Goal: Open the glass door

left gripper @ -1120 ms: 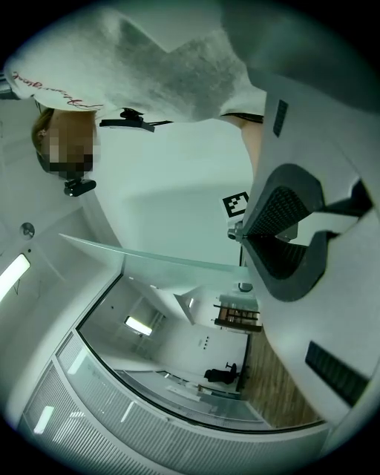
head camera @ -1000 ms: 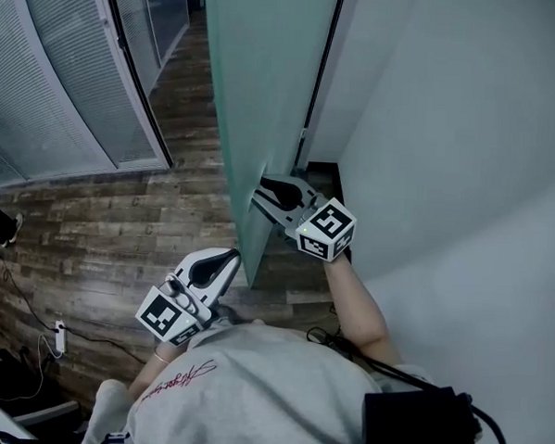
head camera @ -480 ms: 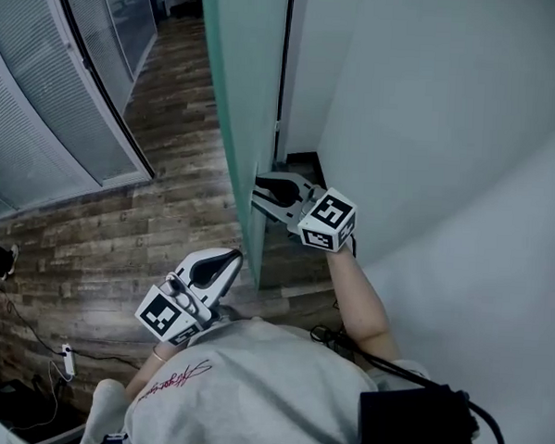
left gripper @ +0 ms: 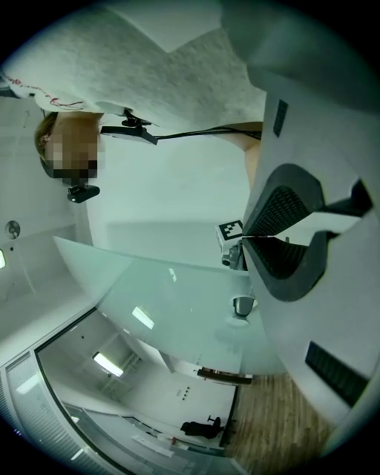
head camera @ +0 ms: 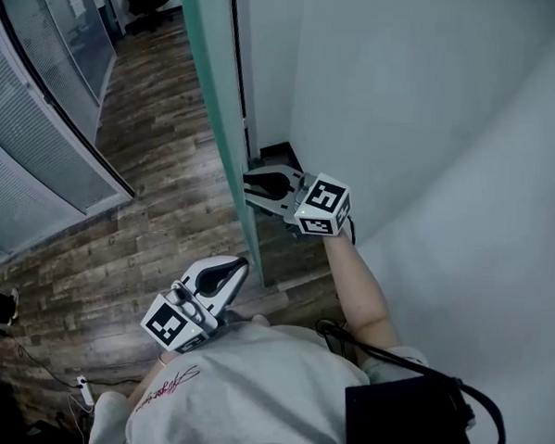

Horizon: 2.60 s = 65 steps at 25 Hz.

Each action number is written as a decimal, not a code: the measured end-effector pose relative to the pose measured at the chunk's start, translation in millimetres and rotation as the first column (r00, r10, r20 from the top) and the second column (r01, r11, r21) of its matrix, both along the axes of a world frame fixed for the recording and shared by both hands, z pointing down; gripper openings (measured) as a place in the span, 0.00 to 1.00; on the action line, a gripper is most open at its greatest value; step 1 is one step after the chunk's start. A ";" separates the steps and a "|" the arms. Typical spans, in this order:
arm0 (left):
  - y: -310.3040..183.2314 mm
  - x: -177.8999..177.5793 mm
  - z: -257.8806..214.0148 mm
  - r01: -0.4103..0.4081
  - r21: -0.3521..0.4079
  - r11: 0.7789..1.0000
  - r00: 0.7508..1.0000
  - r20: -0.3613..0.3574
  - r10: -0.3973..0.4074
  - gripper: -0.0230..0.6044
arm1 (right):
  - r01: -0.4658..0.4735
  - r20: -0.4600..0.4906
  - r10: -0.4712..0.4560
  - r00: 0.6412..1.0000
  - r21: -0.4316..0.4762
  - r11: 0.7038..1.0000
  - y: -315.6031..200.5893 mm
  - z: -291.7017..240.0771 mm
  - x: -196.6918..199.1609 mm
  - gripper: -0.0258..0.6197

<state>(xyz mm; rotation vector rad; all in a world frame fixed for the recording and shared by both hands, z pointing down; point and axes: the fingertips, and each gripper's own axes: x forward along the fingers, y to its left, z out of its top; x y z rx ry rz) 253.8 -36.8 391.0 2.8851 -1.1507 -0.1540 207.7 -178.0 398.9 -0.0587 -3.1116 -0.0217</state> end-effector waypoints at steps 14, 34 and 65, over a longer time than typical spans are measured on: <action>-0.3 31.2 -0.5 -0.111 -0.020 0.994 0.994 0.005 0.112 0.07 | -0.053 0.000 0.053 0.999 0.009 0.999 -11.5 -3.7 50.4 0.21; -5.7 26.2 2.8 -0.103 -0.061 0.993 0.995 0.010 0.103 0.07 | -0.071 0.059 0.072 0.996 -0.012 0.997 -38.6 -10.0 127.0 0.20; -25.9 38.1 11.1 -0.157 -0.096 0.983 0.987 0.024 0.160 0.07 | -0.156 0.018 0.156 0.988 -0.032 0.987 -90.8 -8.0 211.8 0.20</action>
